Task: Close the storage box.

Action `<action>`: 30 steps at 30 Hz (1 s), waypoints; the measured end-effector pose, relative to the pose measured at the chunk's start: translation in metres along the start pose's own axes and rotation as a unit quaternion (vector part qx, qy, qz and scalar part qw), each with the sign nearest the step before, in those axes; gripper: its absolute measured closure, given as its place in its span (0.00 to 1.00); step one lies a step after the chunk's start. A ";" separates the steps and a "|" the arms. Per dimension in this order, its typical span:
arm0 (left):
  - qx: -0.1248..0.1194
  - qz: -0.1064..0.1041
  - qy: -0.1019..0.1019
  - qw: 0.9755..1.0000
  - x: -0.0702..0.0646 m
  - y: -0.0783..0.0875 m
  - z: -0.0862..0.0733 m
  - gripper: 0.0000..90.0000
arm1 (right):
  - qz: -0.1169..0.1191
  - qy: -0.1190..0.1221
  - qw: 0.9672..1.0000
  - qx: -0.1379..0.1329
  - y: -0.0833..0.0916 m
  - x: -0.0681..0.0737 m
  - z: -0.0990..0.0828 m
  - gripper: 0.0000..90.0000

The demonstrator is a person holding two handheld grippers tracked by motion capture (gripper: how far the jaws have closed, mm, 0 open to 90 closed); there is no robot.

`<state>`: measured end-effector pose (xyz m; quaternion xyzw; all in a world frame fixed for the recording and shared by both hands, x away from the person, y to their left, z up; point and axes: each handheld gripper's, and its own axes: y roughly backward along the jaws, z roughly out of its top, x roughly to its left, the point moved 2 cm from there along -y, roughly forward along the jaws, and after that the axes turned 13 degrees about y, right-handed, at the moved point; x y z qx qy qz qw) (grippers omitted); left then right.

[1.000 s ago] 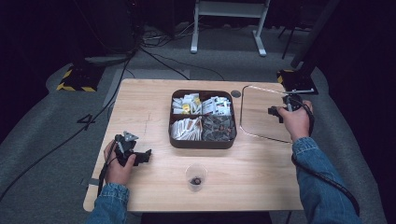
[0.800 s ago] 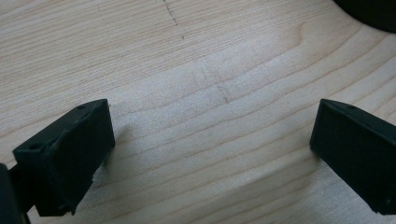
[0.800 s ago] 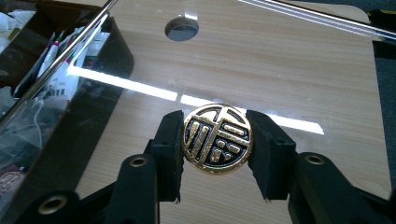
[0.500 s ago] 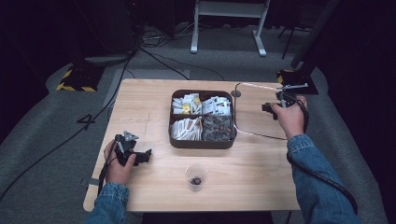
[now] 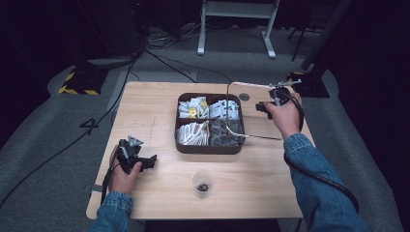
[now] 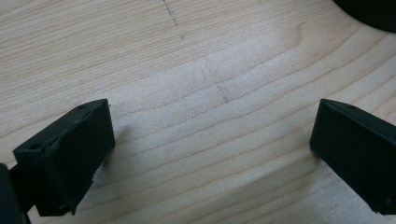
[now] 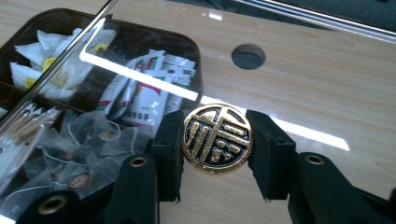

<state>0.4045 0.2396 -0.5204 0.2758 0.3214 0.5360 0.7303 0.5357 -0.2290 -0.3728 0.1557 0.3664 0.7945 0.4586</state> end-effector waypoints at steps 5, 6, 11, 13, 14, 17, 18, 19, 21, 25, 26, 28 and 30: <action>0.000 0.000 0.000 1.000 0.000 0.000 0.000 0.00 | 0.005 0.004 1.000 -0.006 -0.002 0.013 0.013 0.66; 0.000 0.000 0.000 1.000 0.000 0.000 0.000 0.00 | 0.007 0.005 1.000 -0.006 -0.001 0.016 0.016 0.66; 0.000 0.000 0.001 1.000 0.000 0.000 0.000 0.00 | 0.008 0.014 1.000 -0.012 -0.001 0.030 0.027 0.66; 0.000 0.000 0.001 1.000 0.000 0.000 0.000 0.00 | 0.008 0.016 1.000 -0.014 -0.002 0.035 0.031 0.66; 0.000 0.000 0.001 1.000 0.000 0.000 0.000 0.00 | 0.008 0.016 1.000 -0.014 -0.002 0.035 0.031 0.66; -0.001 0.001 0.001 1.000 0.000 0.000 0.000 0.00 | 0.014 0.021 1.000 -0.017 -0.003 0.046 0.039 0.66; -0.001 0.001 0.001 1.000 0.000 0.000 0.000 0.00 | 0.013 0.022 1.000 -0.017 -0.004 0.049 0.041 0.66; -0.001 0.001 0.002 1.000 0.000 0.000 0.000 0.00 | 0.015 0.021 1.000 -0.017 -0.005 0.051 0.042 0.66; -0.001 0.001 0.002 1.000 0.000 0.000 0.000 0.00 | 0.017 0.022 0.999 -0.020 -0.006 0.057 0.046 0.66; -0.002 -0.002 0.000 1.000 0.001 0.000 0.001 0.01 | 0.020 0.025 0.999 -0.022 -0.009 0.068 0.053 0.66; 0.000 -0.003 -0.001 1.000 0.001 0.000 0.001 0.01 | 0.020 0.026 0.999 -0.021 -0.009 0.070 0.055 0.66; 0.000 -0.003 -0.001 1.000 0.001 0.000 0.001 0.01 | 0.022 0.027 0.999 -0.022 -0.011 0.075 0.058 0.66; -0.001 -0.003 -0.001 1.000 0.001 0.000 0.001 0.01 | 0.025 0.029 0.999 -0.022 -0.013 0.080 0.061 0.66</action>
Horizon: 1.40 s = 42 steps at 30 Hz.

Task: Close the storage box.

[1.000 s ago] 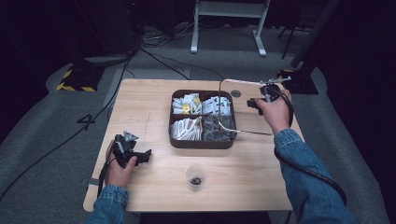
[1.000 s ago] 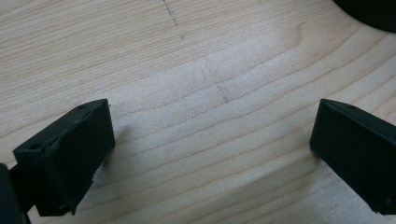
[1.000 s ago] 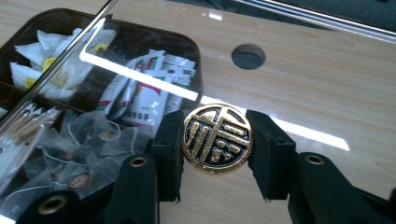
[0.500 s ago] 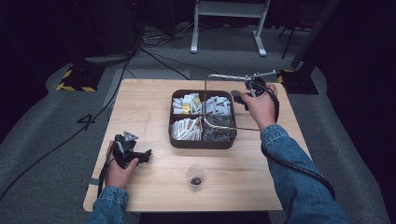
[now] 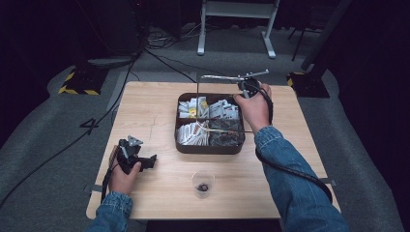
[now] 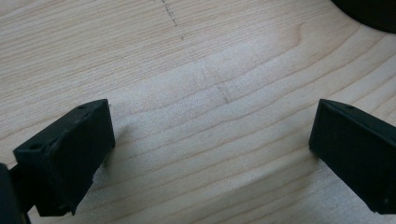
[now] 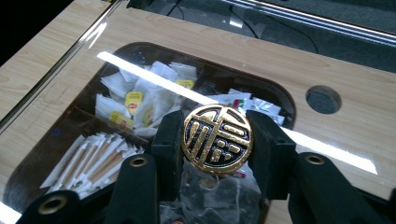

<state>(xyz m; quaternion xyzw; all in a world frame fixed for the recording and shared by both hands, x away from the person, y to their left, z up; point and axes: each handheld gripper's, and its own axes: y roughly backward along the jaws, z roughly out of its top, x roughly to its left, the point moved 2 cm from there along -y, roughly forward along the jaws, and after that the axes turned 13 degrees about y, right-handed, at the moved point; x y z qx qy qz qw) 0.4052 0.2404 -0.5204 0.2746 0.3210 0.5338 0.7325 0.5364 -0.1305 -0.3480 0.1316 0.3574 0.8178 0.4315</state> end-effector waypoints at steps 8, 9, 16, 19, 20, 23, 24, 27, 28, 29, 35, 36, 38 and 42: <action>-0.001 0.001 0.000 1.000 0.000 0.000 0.000 0.00 | 0.022 -0.004 1.000 -0.017 -0.008 0.022 0.009 0.66; 0.000 0.001 0.001 1.000 0.000 0.000 0.000 0.00 | 0.023 -0.006 1.000 -0.019 -0.010 0.025 0.009 0.66; 0.000 0.001 0.000 1.000 0.000 0.000 0.000 0.00 | 0.016 -0.010 1.000 -0.010 -0.029 0.043 0.007 0.66; 0.000 0.001 0.000 1.000 0.000 0.000 0.000 0.00 | 0.014 -0.011 1.000 -0.002 -0.036 0.047 0.005 0.66; 0.000 0.001 0.000 1.000 0.000 0.000 0.000 0.00 | 0.012 -0.009 1.000 -0.001 -0.039 0.048 0.004 0.66; 0.000 0.001 0.000 1.000 0.000 0.000 0.000 0.00 | 0.009 -0.010 1.000 0.002 -0.046 0.049 0.002 0.66; 0.000 0.001 0.000 1.000 0.000 0.000 0.000 0.00 | 0.008 -0.011 1.000 0.005 -0.048 0.050 0.002 0.66; 0.000 0.001 -0.001 1.000 0.000 0.000 0.000 0.00 | 0.005 -0.010 1.000 0.012 -0.053 0.051 -0.001 0.66; 0.000 0.002 -0.002 1.000 0.000 0.000 0.001 0.00 | 0.004 -0.009 1.000 0.013 -0.056 0.051 -0.001 0.66; 0.000 0.002 -0.002 1.000 0.000 0.000 0.001 0.00 | 0.004 -0.009 1.000 0.013 -0.056 0.051 -0.001 0.66; 0.000 0.001 -0.002 1.000 0.000 0.000 0.001 0.00 | -0.003 -0.005 1.000 0.023 -0.066 0.052 -0.007 0.66; 0.000 0.002 -0.002 1.000 0.000 0.000 0.001 0.00 | -0.003 -0.007 1.000 0.024 -0.068 0.052 -0.008 0.66; 0.000 0.001 -0.002 1.000 0.000 0.000 0.001 0.00 | 0.001 -0.009 1.000 0.026 -0.071 0.053 -0.009 0.66; 0.000 0.001 -0.002 1.000 0.000 0.000 0.001 0.00 | 0.005 -0.016 0.999 0.032 -0.076 0.053 -0.014 0.66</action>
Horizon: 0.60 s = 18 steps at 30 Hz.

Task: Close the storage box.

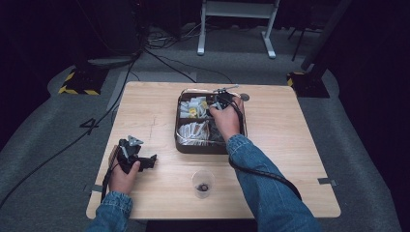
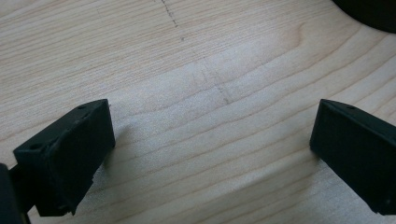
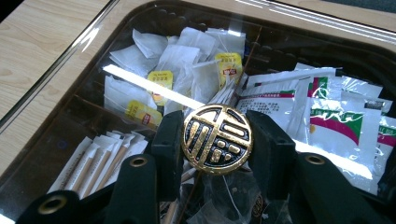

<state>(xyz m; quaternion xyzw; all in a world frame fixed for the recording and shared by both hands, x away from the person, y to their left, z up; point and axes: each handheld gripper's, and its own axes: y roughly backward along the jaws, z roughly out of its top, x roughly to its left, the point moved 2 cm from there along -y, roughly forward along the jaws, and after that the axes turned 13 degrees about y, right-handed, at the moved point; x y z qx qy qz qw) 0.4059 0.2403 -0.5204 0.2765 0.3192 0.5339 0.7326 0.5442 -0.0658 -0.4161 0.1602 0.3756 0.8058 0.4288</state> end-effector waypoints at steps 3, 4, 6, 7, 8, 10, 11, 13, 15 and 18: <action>0.000 0.000 0.000 1.000 0.000 0.000 0.000 0.00 | -0.001 0.001 1.000 0.005 -0.004 0.000 -0.002 0.66; 0.000 0.000 0.000 1.000 0.000 0.000 0.000 0.00 | -0.002 0.002 1.000 0.007 -0.005 0.001 -0.003 0.66; 0.000 0.000 0.000 1.000 0.000 0.000 0.000 0.00 | -0.003 0.005 1.000 0.008 -0.008 0.000 -0.004 0.66; 0.000 0.000 0.000 1.000 0.000 0.000 0.000 0.00 | -0.001 0.003 1.000 0.010 -0.009 0.001 -0.004 0.66; 0.000 0.000 0.000 1.000 0.000 0.000 0.000 0.00 | -0.002 0.008 1.000 0.010 -0.010 0.001 -0.004 0.66; 0.000 0.000 0.000 1.000 0.000 0.000 0.000 0.00 | -0.002 0.011 1.000 0.010 -0.012 0.001 -0.005 0.66; 0.000 0.000 0.000 1.000 0.000 0.000 0.000 0.00 | -0.001 0.010 1.000 0.013 -0.013 0.002 -0.005 0.66; 0.000 0.000 0.000 1.000 0.000 0.000 0.000 0.00 | -0.001 0.011 1.000 0.014 -0.014 0.003 -0.006 0.66; 0.000 0.000 0.000 1.000 0.000 0.000 0.000 0.00 | -0.001 0.013 1.000 0.015 -0.016 0.004 -0.007 0.66; 0.000 0.000 0.000 1.000 0.000 0.000 0.000 0.00 | -0.004 0.016 1.000 0.015 -0.018 0.005 -0.007 0.66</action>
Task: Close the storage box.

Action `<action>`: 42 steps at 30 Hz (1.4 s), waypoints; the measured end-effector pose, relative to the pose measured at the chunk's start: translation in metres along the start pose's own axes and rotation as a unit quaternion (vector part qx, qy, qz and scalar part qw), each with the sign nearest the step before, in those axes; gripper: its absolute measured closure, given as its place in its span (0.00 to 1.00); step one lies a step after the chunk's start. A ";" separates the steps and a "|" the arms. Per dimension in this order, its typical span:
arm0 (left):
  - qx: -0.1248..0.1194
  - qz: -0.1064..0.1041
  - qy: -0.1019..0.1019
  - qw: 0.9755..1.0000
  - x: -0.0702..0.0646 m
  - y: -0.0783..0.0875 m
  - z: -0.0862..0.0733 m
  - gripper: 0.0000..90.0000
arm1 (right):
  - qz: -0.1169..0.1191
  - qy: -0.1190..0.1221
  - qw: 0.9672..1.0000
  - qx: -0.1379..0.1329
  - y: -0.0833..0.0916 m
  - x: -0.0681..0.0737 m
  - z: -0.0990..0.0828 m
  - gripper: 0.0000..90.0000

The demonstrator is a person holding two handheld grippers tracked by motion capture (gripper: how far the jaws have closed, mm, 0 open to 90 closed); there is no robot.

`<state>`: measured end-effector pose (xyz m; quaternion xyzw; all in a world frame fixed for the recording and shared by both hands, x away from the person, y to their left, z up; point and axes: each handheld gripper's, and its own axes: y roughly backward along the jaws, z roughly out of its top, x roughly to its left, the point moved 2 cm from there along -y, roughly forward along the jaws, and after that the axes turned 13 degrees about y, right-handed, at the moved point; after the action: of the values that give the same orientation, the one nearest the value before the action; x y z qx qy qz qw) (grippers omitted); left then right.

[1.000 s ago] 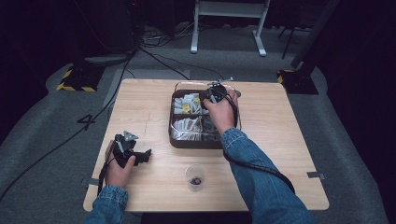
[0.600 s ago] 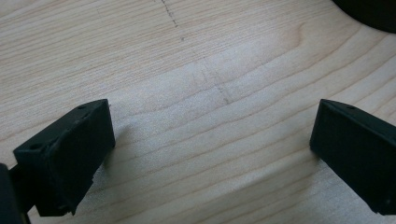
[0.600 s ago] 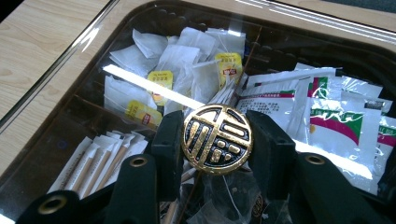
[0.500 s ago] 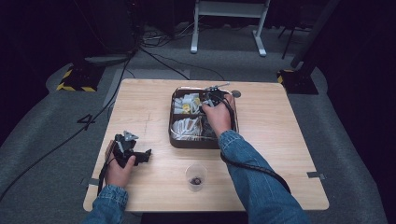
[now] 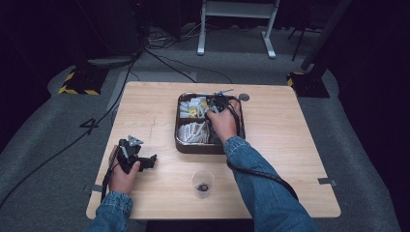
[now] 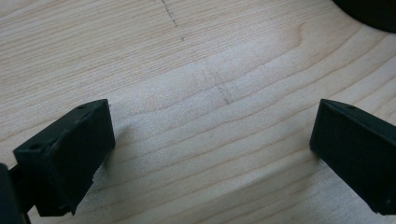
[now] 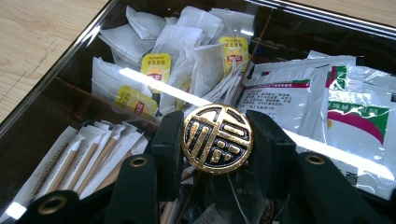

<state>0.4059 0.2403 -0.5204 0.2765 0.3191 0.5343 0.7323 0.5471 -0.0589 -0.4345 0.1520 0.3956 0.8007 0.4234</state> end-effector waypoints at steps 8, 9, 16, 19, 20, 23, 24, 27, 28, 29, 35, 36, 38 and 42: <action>0.000 0.000 0.000 1.000 0.000 0.000 0.000 0.00 | 0.004 0.012 1.000 -0.004 -0.004 0.002 0.000 0.66; 0.000 0.000 0.000 1.000 0.000 0.000 0.000 0.00 | 0.003 0.011 1.000 -0.006 -0.005 0.002 0.000 0.66; 0.000 0.000 0.000 1.000 0.000 0.000 0.000 0.00 | 0.003 0.018 1.000 -0.008 -0.007 0.001 -0.001 0.66; 0.000 0.000 0.000 1.000 0.000 0.000 0.000 0.00 | 0.004 0.017 1.000 -0.009 -0.006 0.002 -0.002 0.66; 0.000 0.000 0.000 1.000 0.000 0.000 0.000 0.00 | 0.004 0.018 1.000 -0.010 -0.006 0.002 -0.003 0.66; 0.000 0.000 0.000 1.000 0.000 0.000 0.000 0.00 | 0.008 0.018 1.000 -0.011 -0.006 0.001 -0.003 0.65; 0.000 0.000 0.000 1.000 0.000 0.000 0.000 0.00 | 0.008 0.018 1.000 -0.010 -0.006 0.001 -0.003 0.65; 0.000 0.000 0.000 1.000 0.000 0.000 0.000 0.00 | 0.016 0.012 1.000 -0.021 -0.004 -0.001 -0.003 0.57; 0.000 0.000 0.000 1.000 0.000 0.000 0.000 0.00 | 0.016 0.008 1.000 -0.022 -0.002 -0.002 -0.002 0.53; 0.000 0.000 0.000 1.000 0.000 0.000 0.000 0.00 | 0.016 0.009 0.999 -0.026 -0.001 -0.002 -0.002 0.51; 0.000 0.000 0.000 1.000 0.000 0.000 0.000 0.00 | 0.018 0.003 0.998 -0.052 0.012 -0.009 -0.001 0.46; 0.000 0.000 0.000 1.000 0.000 0.000 0.000 0.00 | 0.018 0.004 0.998 -0.056 0.015 -0.011 -0.001 0.46; 0.000 0.000 0.000 1.000 0.000 0.000 0.000 0.00 | 0.017 0.005 0.998 -0.065 0.023 -0.014 -0.001 0.46; 0.000 0.000 0.000 1.000 0.000 0.000 0.000 0.00 | 0.017 0.004 0.997 -0.080 0.040 -0.019 0.000 0.46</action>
<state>0.4059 0.2403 -0.5204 0.2764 0.3192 0.5339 0.7326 0.5363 -0.0875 -0.4026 0.1214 0.3296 0.8375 0.4186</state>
